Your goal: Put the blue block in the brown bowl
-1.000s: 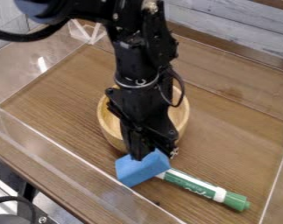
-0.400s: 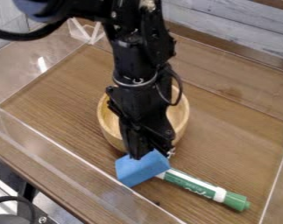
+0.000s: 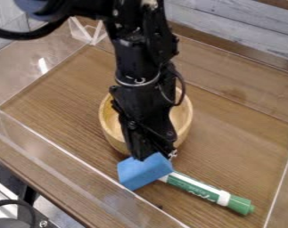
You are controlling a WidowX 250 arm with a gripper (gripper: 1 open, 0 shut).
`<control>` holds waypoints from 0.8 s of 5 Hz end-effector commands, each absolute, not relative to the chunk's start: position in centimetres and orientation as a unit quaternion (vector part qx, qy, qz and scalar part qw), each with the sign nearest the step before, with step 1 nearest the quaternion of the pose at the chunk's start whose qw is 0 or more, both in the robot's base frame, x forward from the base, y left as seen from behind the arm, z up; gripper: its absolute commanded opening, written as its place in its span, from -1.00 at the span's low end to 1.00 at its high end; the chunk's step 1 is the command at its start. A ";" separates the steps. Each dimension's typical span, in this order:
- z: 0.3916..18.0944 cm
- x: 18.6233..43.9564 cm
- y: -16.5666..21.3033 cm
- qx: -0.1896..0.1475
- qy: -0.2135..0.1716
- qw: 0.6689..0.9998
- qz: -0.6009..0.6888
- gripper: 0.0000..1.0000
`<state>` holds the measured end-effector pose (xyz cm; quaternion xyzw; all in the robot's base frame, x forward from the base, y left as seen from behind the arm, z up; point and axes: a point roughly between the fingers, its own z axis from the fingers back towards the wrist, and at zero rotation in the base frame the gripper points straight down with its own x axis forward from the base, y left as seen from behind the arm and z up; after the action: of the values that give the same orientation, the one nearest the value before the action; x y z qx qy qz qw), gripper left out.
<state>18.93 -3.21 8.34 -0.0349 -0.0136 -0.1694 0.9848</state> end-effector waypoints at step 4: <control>8.9 20.3 -3.2 -0.034 -0.048 0.979 -0.197 1.00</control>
<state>19.54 -3.23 8.13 -0.0353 -0.0291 -0.2003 0.9787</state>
